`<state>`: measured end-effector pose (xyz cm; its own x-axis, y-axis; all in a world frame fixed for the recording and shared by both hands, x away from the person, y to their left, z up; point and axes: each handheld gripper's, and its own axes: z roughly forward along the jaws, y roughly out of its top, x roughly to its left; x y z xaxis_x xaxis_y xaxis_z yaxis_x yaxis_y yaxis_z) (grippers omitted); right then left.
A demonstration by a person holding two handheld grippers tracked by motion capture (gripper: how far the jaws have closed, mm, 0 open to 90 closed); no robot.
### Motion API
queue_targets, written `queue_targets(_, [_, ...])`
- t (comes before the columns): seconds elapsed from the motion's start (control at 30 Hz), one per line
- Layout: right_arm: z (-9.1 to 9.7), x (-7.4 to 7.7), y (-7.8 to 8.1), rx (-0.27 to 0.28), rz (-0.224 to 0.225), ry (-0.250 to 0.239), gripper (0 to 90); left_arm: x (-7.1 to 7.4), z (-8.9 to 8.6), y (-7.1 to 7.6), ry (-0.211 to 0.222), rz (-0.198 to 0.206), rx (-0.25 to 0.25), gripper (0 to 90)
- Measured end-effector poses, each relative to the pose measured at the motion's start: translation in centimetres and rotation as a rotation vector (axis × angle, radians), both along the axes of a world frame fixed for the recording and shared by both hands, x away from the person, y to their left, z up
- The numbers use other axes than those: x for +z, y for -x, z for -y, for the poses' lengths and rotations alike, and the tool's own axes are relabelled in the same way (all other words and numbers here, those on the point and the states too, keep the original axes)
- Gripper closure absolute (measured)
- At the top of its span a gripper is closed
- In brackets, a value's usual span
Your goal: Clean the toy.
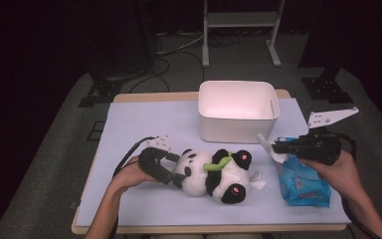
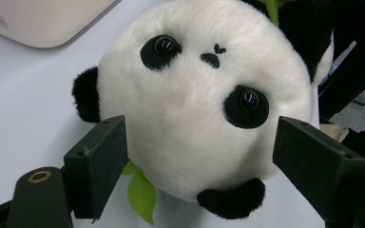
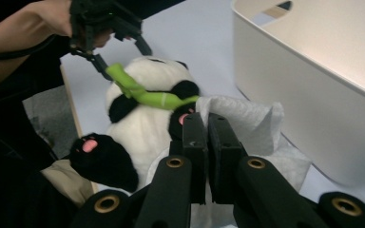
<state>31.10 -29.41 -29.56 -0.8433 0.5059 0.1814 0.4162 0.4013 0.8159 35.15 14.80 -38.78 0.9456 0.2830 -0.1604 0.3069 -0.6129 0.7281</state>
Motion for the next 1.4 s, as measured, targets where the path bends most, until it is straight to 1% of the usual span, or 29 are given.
queue_targets(0.13, [-1.9, 0.2, -0.2, 0.053, 0.002, -0.005, 86.2, 0.2, 0.1, 0.0, -0.004, 0.002, -0.002, 18.3])
queue_targets(0.2, [-2.6, 0.2, -0.3, 0.074, -0.005, -0.008, 86.2, 0.3, 0.2, 0.0, -0.001, 0.002, -0.005, 18.4])
queue_targets(0.33, [-4.2, -0.1, -0.3, 0.118, -0.011, -0.006, 86.1, 0.4, 0.4, -0.1, -0.009, 0.000, -0.011, 18.3])
queue_targets(0.4, [-4.7, -0.2, -0.4, 0.133, -0.018, -0.005, 86.1, 0.4, 0.4, -0.2, -0.016, 0.001, -0.016, 18.3])
queue_targets(0.47, [-5.1, -0.4, -0.4, 0.147, -0.021, -0.003, 86.0, 0.5, 0.5, -0.3, -0.009, -0.001, -0.016, 18.4])
queue_targets(0.5, [-5.3, -0.5, -0.4, 0.152, -0.024, -0.002, 86.0, 0.5, 0.6, -0.3, -0.013, -0.001, -0.017, 18.3])
queue_targets(0.67, [-5.9, -1.6, -0.6, 0.172, -0.048, 0.013, 85.5, 0.6, 0.8, -0.6, -0.018, -0.009, -0.024, 18.4])
queue_targets(0.8, [-5.9, -2.6, -0.8, 0.163, -0.061, 0.036, 84.7, 0.4, 1.2, -0.7, -0.024, -0.023, -0.027, 18.5])
queue_targets(0.87, [-5.8, -3.1, -0.9, 0.144, -0.062, 0.063, 83.9, 0.3, 1.3, -0.7, -0.026, -0.020, -0.031, 18.5])
queue_targets(1.03, [-5.4, -3.8, -1.3, 0.106, -0.055, 0.092, 81.2, 0.3, 1.4, -0.7, -0.030, -0.026, -0.032, 18.5])
queue_targets(1.13, [-5.4, -4.2, -1.4, 0.084, -0.043, 0.118, 77.9, 0.3, 1.5, -0.8, -0.033, -0.030, -0.035, 18.5])
queue_targets(1.2, [-5.4, -4.3, -1.5, 0.074, -0.033, 0.129, 74.2, 0.3, 1.6, -0.8, -0.036, -0.029, -0.035, 18.5])
queue_targets(1.23, [-5.4, -4.4, -1.5, 0.058, -0.026, 0.139, 72.1, 0.3, 1.6, -0.8, -0.038, -0.028, -0.036, 18.5])
queue_targets(1.3, [-5.4, -4.6, -1.5, 0.056, -0.022, 0.143, 69.1, 0.3, 1.6, -0.7, -0.039, -0.029, -0.039, 18.5])
queue_targets(1.33, [-5.5, -4.8, -1.6, 0.046, -0.019, 0.147, 65.3, 0.3, 1.6, -0.7, -0.040, -0.028, -0.042, 18.7])
queue_targets(1.4, [-5.6, -5.0, -1.6, 0.042, -0.012, 0.158, 64.0, 0.3, 1.7, -0.7, -0.042, -0.030, -0.044, 19.2])
